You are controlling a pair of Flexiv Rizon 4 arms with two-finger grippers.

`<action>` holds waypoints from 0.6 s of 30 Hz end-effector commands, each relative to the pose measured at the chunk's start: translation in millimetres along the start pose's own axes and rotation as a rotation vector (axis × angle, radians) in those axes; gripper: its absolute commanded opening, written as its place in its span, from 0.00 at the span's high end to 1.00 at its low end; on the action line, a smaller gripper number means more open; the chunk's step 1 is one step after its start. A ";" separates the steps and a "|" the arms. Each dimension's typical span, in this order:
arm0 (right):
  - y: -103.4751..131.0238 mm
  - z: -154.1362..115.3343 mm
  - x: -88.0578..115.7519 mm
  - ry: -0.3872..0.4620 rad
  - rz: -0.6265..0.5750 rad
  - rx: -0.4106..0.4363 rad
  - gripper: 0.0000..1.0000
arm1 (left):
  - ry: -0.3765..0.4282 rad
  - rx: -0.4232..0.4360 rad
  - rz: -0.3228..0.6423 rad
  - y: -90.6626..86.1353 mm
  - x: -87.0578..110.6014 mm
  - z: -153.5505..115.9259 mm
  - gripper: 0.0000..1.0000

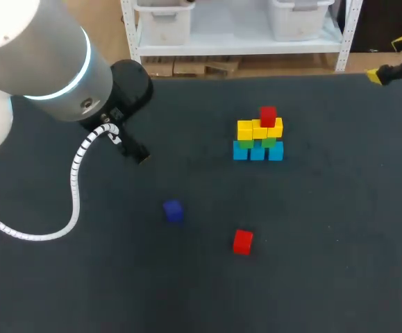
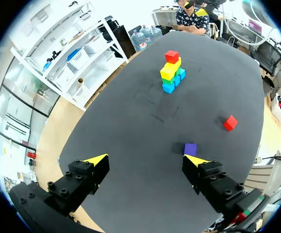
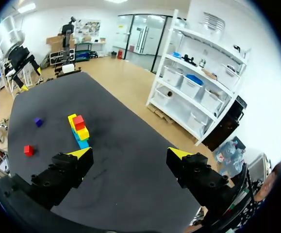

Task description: Place the blue cubes, place green cubes on the blue cubes, place the yellow cubes on the green cubes, then place the red cubes on the yellow cubes, and place purple cube on the red cubes.

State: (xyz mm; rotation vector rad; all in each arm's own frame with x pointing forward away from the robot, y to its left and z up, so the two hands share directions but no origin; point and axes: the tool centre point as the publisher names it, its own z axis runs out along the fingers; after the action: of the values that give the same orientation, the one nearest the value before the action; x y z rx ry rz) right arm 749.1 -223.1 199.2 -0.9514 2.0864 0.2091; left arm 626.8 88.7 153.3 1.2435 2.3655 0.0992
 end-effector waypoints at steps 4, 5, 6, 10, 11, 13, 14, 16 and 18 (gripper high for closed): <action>-2.2 -7.3 14.2 -0.011 0.027 0.031 0.00 | 0.002 0.002 0.001 0.8 -0.7 0.2 0.00; -2.9 -7.8 15.2 -0.011 0.030 0.034 0.00 | 0.002 0.002 0.001 0.8 -0.7 0.2 0.00; -3.7 -8.3 16.2 -0.012 0.034 0.038 0.00 | 0.002 0.002 0.001 0.8 -0.7 0.2 0.00; -4.3 -8.6 16.7 -0.016 0.034 0.041 0.00 | 0.002 0.002 0.001 0.8 -0.7 0.2 0.00; -4.3 -8.6 16.6 -0.018 0.033 0.040 0.00 | 0.002 0.002 0.001 0.8 -0.7 0.2 0.00; -4.0 -8.5 16.1 -0.018 0.027 0.030 0.00 | 0.002 0.002 0.001 0.8 -0.7 0.2 0.00; -3.8 -8.4 15.8 -0.019 0.027 0.027 0.00 | 0.002 0.002 0.001 0.8 -0.7 0.2 0.00; -3.8 -8.4 15.8 -0.019 0.027 0.027 0.00 | 0.002 0.002 0.001 0.8 -0.7 0.2 0.00; -3.8 -8.4 15.8 -0.019 0.027 0.027 0.00 | 0.002 0.002 0.001 0.8 -0.7 0.2 0.00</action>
State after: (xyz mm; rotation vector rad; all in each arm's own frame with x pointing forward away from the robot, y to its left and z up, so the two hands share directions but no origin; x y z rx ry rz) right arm 740.6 -237.4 193.4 -0.9008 2.0799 0.1993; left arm 626.8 88.6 153.3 1.2436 2.3654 0.0992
